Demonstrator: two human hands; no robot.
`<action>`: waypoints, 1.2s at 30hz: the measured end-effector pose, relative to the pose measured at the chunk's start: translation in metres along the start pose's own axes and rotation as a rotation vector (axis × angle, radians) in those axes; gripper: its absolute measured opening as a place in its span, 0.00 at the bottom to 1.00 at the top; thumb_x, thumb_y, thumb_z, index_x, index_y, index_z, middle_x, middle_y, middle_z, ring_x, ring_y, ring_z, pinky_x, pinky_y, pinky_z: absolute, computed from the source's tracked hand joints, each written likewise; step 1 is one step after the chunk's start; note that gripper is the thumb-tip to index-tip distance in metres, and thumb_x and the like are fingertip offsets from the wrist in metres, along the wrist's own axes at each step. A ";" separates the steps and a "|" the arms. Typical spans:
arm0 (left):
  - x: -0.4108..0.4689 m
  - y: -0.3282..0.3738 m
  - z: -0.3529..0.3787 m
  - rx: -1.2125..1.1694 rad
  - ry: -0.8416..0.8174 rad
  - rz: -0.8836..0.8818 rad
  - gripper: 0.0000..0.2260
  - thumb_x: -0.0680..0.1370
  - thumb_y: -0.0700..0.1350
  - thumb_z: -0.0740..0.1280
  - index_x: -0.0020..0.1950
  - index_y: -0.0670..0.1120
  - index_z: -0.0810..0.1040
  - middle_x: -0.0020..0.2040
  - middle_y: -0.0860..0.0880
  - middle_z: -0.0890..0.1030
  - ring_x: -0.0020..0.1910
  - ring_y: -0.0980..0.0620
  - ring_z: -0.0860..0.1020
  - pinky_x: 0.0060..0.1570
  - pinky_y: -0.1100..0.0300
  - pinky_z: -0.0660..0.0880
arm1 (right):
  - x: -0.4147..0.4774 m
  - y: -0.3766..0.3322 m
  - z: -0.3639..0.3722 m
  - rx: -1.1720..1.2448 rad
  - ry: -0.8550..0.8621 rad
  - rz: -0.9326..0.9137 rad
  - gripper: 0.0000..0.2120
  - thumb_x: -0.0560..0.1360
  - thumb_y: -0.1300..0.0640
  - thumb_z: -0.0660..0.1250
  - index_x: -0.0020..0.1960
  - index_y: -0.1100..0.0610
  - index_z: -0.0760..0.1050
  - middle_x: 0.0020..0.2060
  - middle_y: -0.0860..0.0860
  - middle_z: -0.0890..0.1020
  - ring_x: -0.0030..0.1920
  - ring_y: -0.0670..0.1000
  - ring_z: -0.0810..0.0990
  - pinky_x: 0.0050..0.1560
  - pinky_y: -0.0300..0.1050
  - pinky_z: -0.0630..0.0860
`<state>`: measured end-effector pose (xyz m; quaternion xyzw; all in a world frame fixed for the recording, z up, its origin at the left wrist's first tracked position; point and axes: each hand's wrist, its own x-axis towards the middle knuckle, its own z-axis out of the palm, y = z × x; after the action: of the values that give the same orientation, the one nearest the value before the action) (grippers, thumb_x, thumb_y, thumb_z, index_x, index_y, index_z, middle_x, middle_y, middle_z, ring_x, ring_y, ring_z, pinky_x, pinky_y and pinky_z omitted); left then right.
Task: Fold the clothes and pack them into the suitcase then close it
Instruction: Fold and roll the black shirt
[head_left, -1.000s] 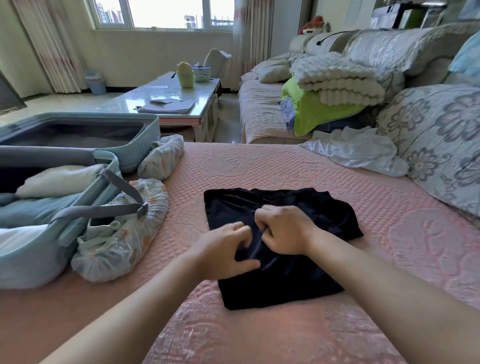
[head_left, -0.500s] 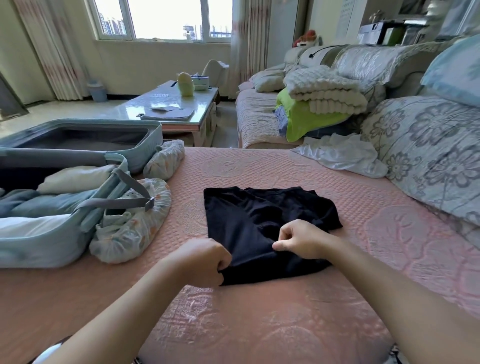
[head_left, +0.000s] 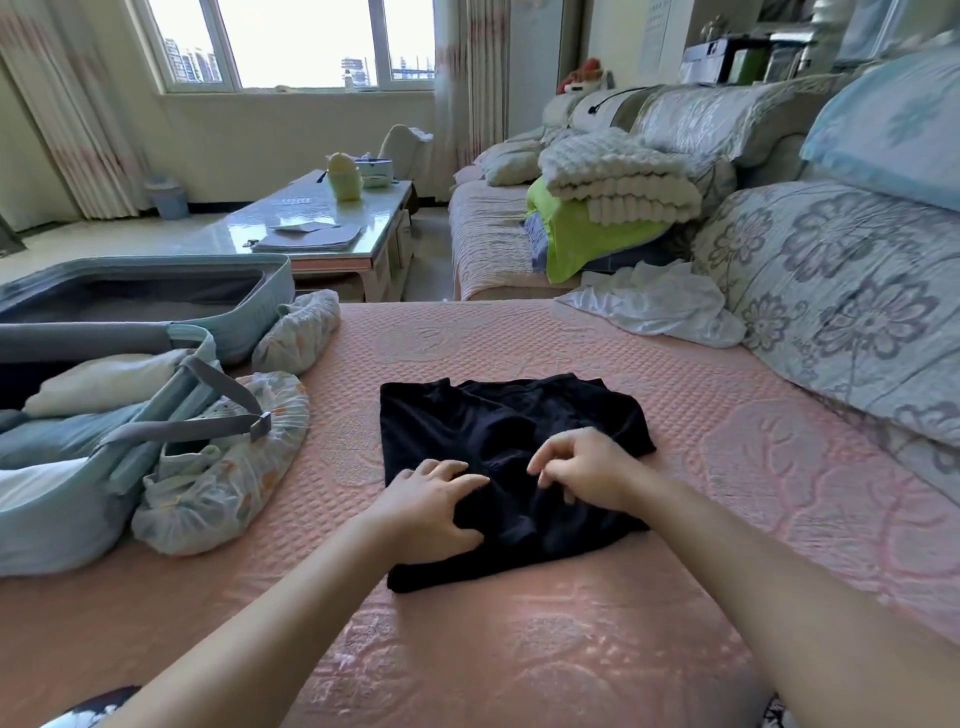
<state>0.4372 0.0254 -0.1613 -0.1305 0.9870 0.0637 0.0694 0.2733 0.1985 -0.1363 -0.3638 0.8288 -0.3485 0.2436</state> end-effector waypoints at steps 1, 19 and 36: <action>0.004 0.006 -0.006 -0.020 0.080 0.015 0.30 0.76 0.61 0.64 0.76 0.60 0.62 0.75 0.54 0.64 0.74 0.50 0.60 0.72 0.52 0.61 | 0.006 0.009 -0.012 -0.010 0.123 0.040 0.13 0.73 0.64 0.64 0.40 0.49 0.82 0.37 0.47 0.85 0.36 0.49 0.81 0.44 0.47 0.79; 0.086 0.141 -0.006 -0.249 0.285 0.144 0.10 0.74 0.47 0.66 0.54 0.51 0.76 0.53 0.51 0.77 0.51 0.47 0.77 0.45 0.57 0.73 | 0.074 0.060 -0.061 -0.194 0.338 0.397 0.08 0.68 0.56 0.65 0.45 0.55 0.78 0.46 0.57 0.82 0.48 0.59 0.81 0.42 0.43 0.72; -0.045 -0.027 -0.040 -0.632 -0.303 -0.452 0.06 0.77 0.47 0.64 0.46 0.44 0.73 0.33 0.48 0.82 0.27 0.49 0.80 0.23 0.64 0.66 | 0.078 -0.094 0.048 0.262 -0.104 -0.154 0.13 0.80 0.53 0.66 0.64 0.53 0.77 0.54 0.45 0.81 0.54 0.45 0.79 0.54 0.40 0.73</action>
<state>0.4830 0.0049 -0.1182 -0.3477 0.8440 0.3652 0.1827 0.2973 0.0725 -0.1080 -0.4091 0.7320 -0.4521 0.3041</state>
